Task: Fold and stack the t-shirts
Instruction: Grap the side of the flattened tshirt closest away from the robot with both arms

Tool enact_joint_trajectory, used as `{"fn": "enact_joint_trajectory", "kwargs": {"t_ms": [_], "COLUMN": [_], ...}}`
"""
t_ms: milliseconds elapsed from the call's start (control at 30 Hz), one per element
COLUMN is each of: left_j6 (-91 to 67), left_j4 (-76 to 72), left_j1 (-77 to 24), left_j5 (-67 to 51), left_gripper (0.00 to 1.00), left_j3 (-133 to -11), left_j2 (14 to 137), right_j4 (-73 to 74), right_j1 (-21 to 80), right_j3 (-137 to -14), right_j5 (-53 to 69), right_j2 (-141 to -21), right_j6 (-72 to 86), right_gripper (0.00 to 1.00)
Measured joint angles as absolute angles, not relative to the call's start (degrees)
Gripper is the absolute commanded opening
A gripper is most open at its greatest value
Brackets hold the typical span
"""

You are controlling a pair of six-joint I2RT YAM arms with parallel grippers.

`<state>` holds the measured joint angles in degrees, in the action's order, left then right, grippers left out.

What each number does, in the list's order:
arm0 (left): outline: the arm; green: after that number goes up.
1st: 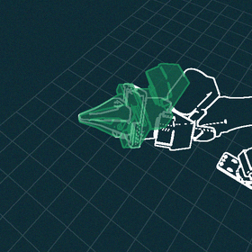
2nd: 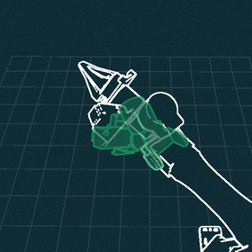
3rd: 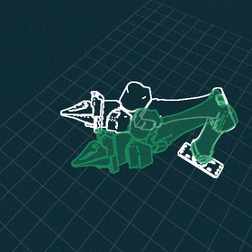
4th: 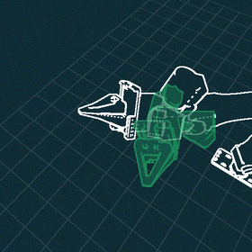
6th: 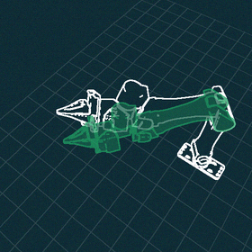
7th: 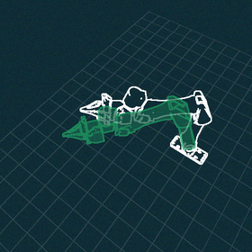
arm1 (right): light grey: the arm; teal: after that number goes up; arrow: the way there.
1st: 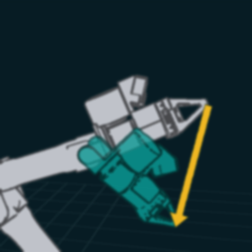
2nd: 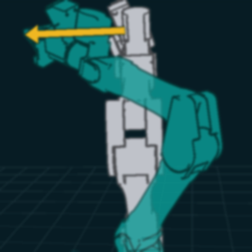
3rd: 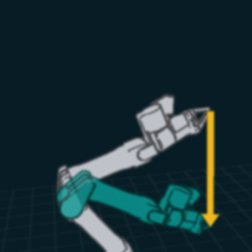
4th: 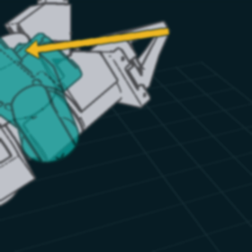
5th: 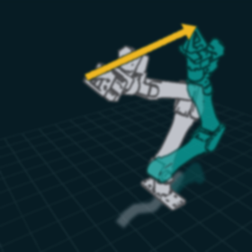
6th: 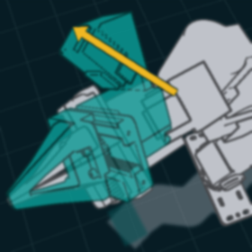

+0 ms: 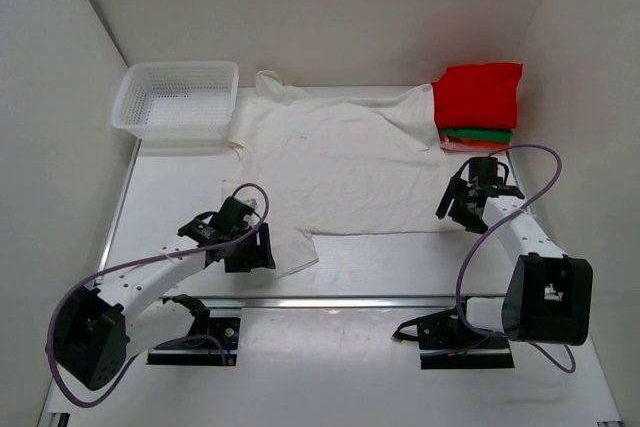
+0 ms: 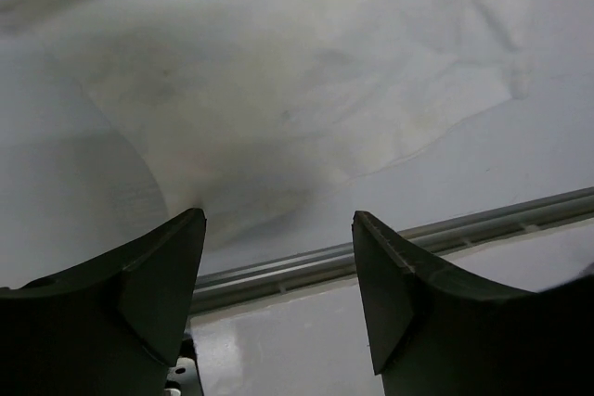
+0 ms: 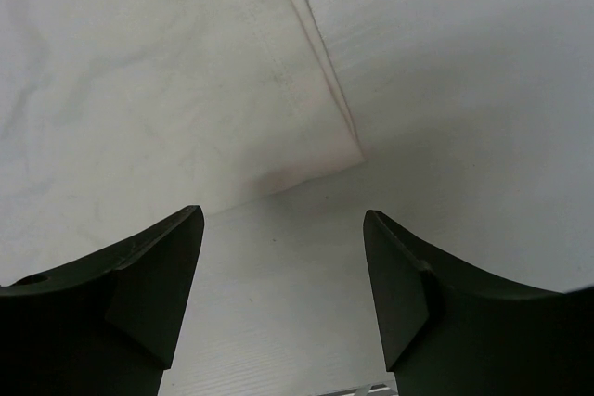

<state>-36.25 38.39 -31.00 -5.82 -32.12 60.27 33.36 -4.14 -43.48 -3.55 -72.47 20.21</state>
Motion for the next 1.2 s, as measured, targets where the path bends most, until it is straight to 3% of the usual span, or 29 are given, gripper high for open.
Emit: {"fn": "enact_joint_trajectory", "kwargs": {"t_ms": [233, 333, 433, 467, 533, 600, 767, 833, 900, 1200], "left_j6": [-36.3, -36.5, -37.1, -36.9, -37.4, -37.5, -37.1, -36.6, -36.0, -32.8], "left_j4": [41.8, 42.0, 41.2, 40.6, 38.8, 37.0, 34.4, 34.4, 35.6, 44.0], "left_j1": [-32.0, -32.7, -34.2, -34.3, -34.4, -34.3, -33.3, -32.2, -31.6, -31.1], "left_j5": [-4.7, -3.0, -1.9, -1.9, -2.4, -3.6, -5.5, -5.6, -5.6, -6.6], "left_gripper": [0.74, 0.68, 0.41, 0.23, 0.00, 0.00, 0.00, 0.00, 0.00, 0.00], "left_j3": [-29.5, -29.0, -29.5, -29.5, -29.4, -29.4, -29.2, -29.2, -29.9, -42.4], "left_j2": [60.9, 62.2, 64.2, 64.7, 66.2, 66.8, 67.1, 66.6, 65.4, 60.0], "right_j4": [31.7, 31.0, 30.3, 30.2, 29.9, 29.5, 27.3, 27.0, 26.4, 31.9], "right_j1": [-4.0, -3.8, -3.6, -3.5, -3.4, -3.5, -4.6, -4.7, -4.7, -5.0], "right_j3": [-42.3, -42.3, -42.2, -42.2, -42.0, -41.8, -41.7, -42.2, -43.2, -44.4], "right_j5": [-2.9, -2.5, -2.6, -2.6, -2.6, -2.6, -2.5, -2.3, -2.1, -0.1], "right_j2": [-74.0, -74.7, -75.8, -76.1, -76.4, -76.8, -79.9, -82.3, -83.7, -80.2], "right_j6": [20.7, 20.9, 20.9, 20.9, 20.8, 20.8, 20.3, 19.1, 18.8, 16.5], "right_gripper": [0.68, 0.68, 0.67, 0.68, 0.68, 0.68, 0.48, 0.11, 0.00, 0.00]}}
